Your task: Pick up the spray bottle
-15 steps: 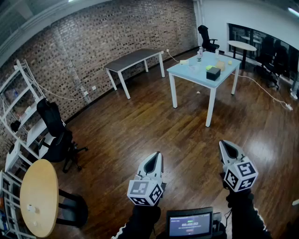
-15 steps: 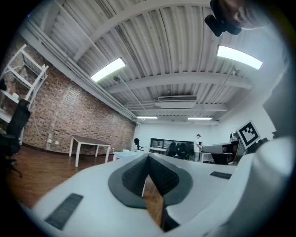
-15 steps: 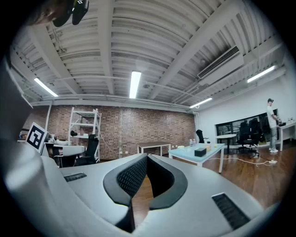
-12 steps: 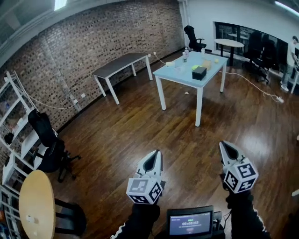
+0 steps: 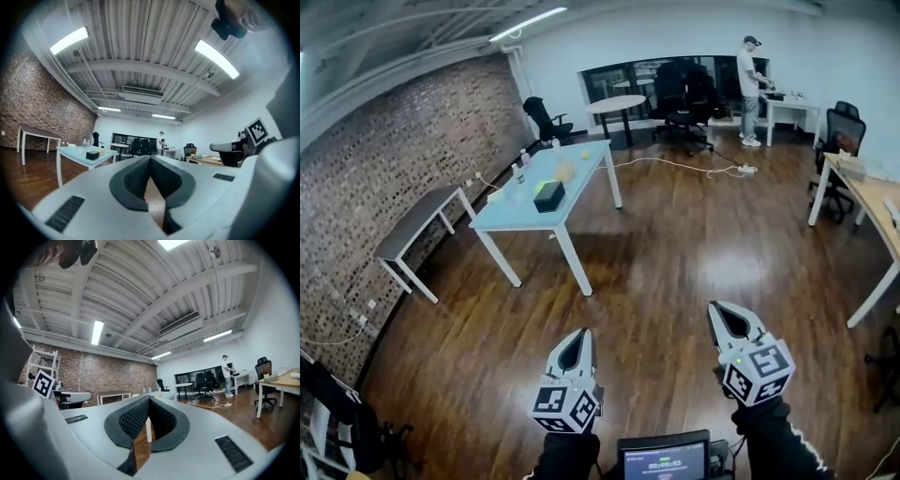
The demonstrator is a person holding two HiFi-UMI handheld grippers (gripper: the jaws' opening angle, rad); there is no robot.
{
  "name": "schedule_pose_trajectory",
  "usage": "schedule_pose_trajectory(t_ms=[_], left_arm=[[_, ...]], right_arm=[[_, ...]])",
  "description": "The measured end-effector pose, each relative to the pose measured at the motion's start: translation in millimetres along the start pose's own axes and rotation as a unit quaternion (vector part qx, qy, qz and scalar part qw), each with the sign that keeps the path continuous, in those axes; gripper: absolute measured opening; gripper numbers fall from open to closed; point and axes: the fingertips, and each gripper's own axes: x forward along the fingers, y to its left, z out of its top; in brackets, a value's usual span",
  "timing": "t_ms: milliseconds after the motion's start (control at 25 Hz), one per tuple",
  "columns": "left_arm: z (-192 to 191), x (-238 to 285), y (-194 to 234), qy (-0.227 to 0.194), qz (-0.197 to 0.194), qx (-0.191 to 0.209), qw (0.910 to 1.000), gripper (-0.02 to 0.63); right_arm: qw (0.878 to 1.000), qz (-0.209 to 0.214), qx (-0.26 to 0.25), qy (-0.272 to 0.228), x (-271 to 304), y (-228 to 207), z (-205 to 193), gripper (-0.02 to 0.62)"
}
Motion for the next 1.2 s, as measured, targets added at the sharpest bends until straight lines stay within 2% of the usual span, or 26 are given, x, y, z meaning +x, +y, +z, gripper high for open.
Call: schedule_pose_trajectory(t_ms=[240, 440, 600, 760, 960, 1120, 1200], left_arm=[[-30.9, 186.8, -150.0, 0.020, -0.120, 0.000, 0.9926, 0.006], [-54.6, 324.3, -249.9, 0.029, -0.231, -0.007, 0.9725, 0.006], [-73.4, 409.0, -332.6, 0.036, -0.313, -0.011, 0.9490, 0.006], [-92.7, 463.5, -446.4, 0.056, -0.384, -0.019, 0.9213, 0.006], [-111.4, 482.6, -629.9, 0.060, -0.458, -0.018, 0.8867, 0.006], [-118.0, 467.9, -788.1, 0.062, -0.524, -0.020, 0.8493, 0.006], [-122.4, 449.8, -867.8, 0.059, -0.547, -0.019, 0.8345, 0.006]], right_arm=[[0.993, -0.121, 0.010, 0.000, -46.0, -211.4, 1.5, 0.002], [0.976, -0.216, 0.015, -0.013, -59.6, -343.1, 8.2, 0.002], [0.960, -0.279, 0.004, -0.019, -89.1, -421.8, 14.7, 0.002], [0.932, -0.362, -0.004, -0.007, -160.2, -505.2, 18.5, 0.002], [0.898, -0.439, -0.001, -0.035, -301.4, -593.5, 34.1, 0.002], [0.870, -0.490, -0.008, -0.044, -425.9, -651.2, 50.1, 0.002], [0.859, -0.509, -0.012, -0.050, -496.5, -673.6, 55.1, 0.002]])
